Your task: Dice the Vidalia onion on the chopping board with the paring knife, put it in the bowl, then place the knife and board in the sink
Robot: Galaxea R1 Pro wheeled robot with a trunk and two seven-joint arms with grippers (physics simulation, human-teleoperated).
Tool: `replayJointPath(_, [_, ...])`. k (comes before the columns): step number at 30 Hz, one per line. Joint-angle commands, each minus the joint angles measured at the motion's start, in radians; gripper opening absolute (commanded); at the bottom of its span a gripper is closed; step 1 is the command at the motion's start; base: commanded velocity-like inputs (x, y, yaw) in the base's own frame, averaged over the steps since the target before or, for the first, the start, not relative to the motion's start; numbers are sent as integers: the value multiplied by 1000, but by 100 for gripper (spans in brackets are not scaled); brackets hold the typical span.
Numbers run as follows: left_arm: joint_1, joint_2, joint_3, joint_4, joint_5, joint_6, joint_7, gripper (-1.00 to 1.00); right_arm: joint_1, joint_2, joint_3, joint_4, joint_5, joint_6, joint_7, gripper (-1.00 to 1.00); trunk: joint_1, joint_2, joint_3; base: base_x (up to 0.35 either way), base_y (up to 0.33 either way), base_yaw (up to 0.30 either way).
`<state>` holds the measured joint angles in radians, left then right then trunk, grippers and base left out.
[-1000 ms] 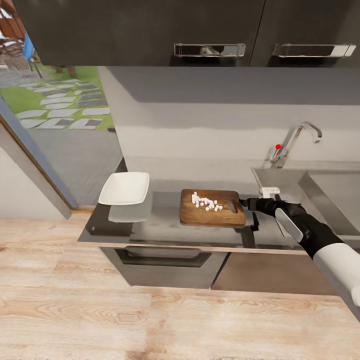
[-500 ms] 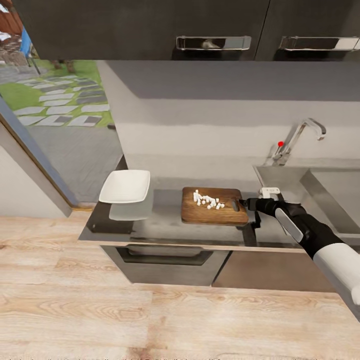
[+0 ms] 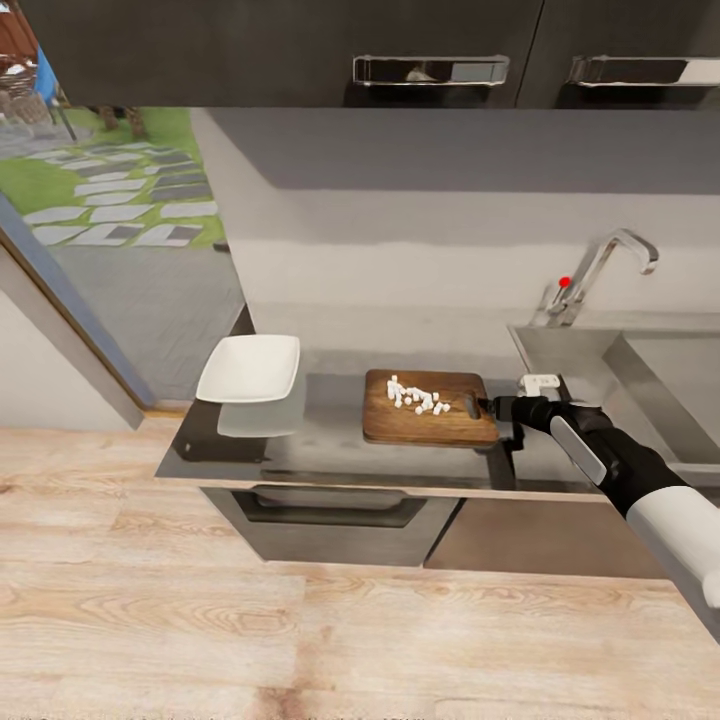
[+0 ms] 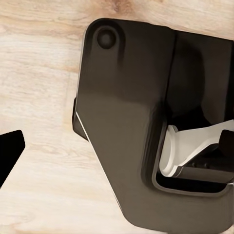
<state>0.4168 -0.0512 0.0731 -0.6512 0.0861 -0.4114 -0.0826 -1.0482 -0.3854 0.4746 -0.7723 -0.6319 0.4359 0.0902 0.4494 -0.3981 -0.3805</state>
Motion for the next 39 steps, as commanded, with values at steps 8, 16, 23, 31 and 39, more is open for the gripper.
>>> replayJointPath(8, [0,-1,4,4,8,0,-9,100,-1,-1,4,-1,-2,3,0,100,1,-2,-11,0,0,0])
replayJointPath(16, [0,-1,4,4,7,0,-8,100,-1,-1,4,-1,-3,3,0,100,1,-2,-20,0,0,0])
replayJointPath(23, [0,-1,4,4,7,0,-8,100,-1,-1,4,-2,-3,3,0,100,1,-2,-28,0,0,0])
replayJointPath(31, [0,-1,4,4,7,0,-8,100,0,-1,4,-1,-3,3,0,100,1,-2,-35,0,0,0])
replayJointPath(39, [0,-1,4,4,7,0,-8,100,-1,-1,4,-1,-4,3,0,-100,1,-2,-36,0,0,0])
